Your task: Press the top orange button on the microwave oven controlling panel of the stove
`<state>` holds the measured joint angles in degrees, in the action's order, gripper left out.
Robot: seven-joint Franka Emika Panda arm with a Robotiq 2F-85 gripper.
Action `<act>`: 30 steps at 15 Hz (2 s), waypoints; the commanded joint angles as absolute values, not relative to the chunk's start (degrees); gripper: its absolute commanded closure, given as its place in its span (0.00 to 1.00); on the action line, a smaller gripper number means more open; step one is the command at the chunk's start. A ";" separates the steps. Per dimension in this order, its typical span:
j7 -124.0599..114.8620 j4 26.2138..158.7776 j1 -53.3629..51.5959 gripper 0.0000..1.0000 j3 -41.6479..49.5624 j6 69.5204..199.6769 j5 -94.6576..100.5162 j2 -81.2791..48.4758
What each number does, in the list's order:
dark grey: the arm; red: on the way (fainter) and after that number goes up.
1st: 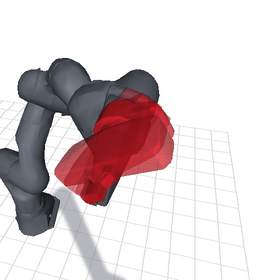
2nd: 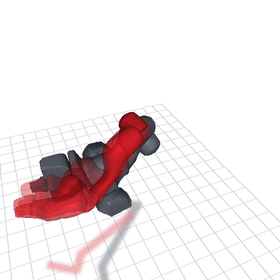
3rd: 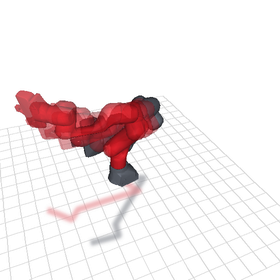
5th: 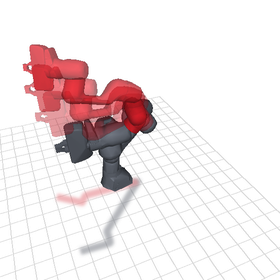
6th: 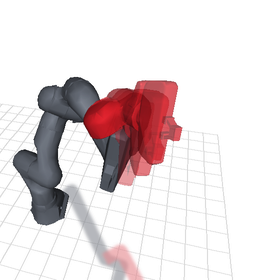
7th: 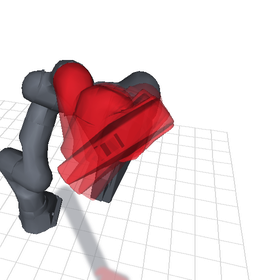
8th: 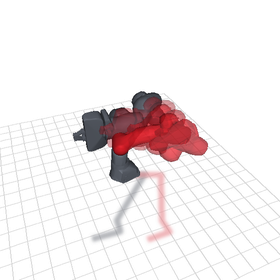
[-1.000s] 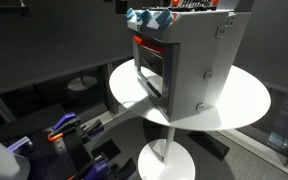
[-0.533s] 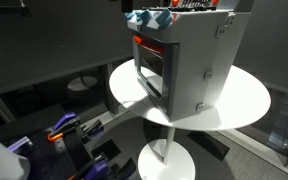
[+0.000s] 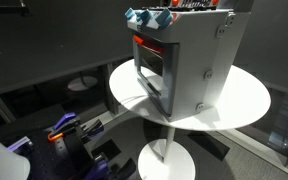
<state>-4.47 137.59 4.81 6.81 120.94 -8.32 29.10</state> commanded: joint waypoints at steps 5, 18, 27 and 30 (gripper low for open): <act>-11.56 125.22 6.98 0.00 4.70 130.01 -4.14 13.58; -23.07 111.30 6.23 0.00 4.84 135.14 7.39 -0.13; -23.74 106.88 5.44 0.00 5.33 135.05 7.56 -4.74; -23.68 106.01 5.32 0.00 5.42 135.05 7.58 -5.64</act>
